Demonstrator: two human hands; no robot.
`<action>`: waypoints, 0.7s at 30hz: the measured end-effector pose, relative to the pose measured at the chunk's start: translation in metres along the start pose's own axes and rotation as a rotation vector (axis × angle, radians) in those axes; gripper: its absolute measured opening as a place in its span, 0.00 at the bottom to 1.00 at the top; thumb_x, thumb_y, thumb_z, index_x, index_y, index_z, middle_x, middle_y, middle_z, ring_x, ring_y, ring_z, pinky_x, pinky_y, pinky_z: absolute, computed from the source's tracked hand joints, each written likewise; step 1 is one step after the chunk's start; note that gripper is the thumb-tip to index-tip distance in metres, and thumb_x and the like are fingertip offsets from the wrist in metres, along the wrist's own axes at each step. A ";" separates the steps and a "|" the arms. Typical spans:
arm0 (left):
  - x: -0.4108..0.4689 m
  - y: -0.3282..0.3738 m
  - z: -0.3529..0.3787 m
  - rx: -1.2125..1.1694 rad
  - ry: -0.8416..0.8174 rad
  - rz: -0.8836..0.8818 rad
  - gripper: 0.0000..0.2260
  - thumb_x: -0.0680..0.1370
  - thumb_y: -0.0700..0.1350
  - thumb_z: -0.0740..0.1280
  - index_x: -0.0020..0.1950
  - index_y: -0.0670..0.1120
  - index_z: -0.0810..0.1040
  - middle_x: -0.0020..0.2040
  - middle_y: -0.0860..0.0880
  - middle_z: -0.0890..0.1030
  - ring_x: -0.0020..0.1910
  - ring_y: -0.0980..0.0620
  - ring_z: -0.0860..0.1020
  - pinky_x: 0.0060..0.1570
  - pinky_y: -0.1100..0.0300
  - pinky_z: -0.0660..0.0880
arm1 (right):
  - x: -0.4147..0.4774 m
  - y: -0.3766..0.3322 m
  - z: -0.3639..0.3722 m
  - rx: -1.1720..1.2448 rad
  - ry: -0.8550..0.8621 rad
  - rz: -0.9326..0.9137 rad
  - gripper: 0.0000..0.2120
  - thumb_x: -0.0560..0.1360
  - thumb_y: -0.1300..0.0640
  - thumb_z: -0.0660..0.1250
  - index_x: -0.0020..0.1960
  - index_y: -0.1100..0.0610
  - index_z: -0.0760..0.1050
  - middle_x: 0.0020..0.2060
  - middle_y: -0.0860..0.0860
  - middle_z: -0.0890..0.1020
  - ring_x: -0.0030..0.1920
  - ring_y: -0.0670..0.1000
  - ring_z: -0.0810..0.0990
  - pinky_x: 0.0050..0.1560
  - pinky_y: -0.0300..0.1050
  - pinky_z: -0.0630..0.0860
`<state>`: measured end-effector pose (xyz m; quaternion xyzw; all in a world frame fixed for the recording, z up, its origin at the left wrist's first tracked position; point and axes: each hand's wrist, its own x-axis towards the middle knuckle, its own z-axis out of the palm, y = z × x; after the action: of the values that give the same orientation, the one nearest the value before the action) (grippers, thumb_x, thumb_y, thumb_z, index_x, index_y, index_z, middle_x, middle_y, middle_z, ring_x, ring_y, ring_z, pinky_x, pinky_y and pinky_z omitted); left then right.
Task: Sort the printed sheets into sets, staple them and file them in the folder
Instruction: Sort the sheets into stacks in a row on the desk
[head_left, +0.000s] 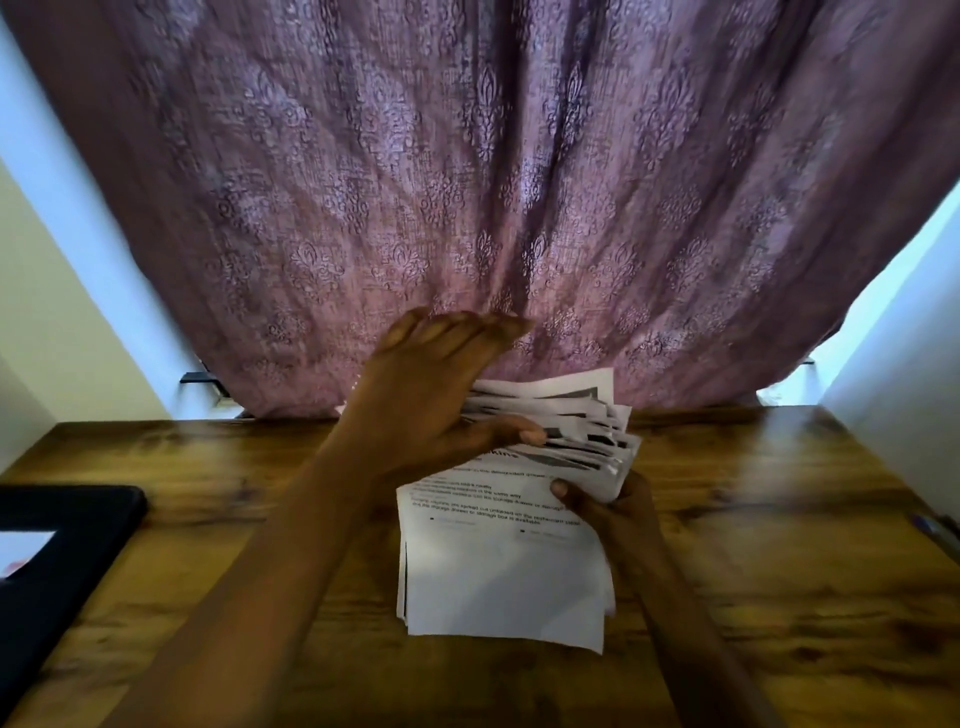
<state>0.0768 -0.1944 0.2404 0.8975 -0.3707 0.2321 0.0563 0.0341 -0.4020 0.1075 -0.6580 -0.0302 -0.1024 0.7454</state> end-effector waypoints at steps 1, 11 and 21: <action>0.003 0.003 0.003 0.041 -0.015 0.050 0.41 0.71 0.76 0.45 0.72 0.51 0.68 0.64 0.50 0.77 0.62 0.48 0.75 0.67 0.46 0.66 | 0.001 0.000 0.000 0.007 0.009 -0.005 0.30 0.55 0.42 0.80 0.53 0.52 0.79 0.51 0.52 0.84 0.51 0.54 0.83 0.49 0.51 0.81; -0.054 -0.072 0.028 -1.232 0.514 -0.383 0.29 0.69 0.69 0.67 0.64 0.55 0.77 0.59 0.58 0.80 0.61 0.58 0.77 0.62 0.63 0.72 | -0.001 0.002 0.000 0.096 0.104 -0.008 0.33 0.56 0.41 0.80 0.56 0.54 0.78 0.53 0.53 0.84 0.54 0.55 0.82 0.55 0.60 0.78; -0.063 0.006 0.043 -1.254 0.492 -0.553 0.18 0.69 0.33 0.71 0.51 0.53 0.78 0.43 0.67 0.82 0.46 0.67 0.81 0.40 0.73 0.76 | 0.001 -0.032 0.015 0.135 0.161 -0.292 0.14 0.66 0.54 0.75 0.50 0.45 0.82 0.50 0.47 0.84 0.52 0.50 0.83 0.47 0.44 0.80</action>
<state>0.0493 -0.1701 0.1732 0.6791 -0.1703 0.1484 0.6985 0.0303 -0.3908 0.1404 -0.5847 -0.0724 -0.2595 0.7652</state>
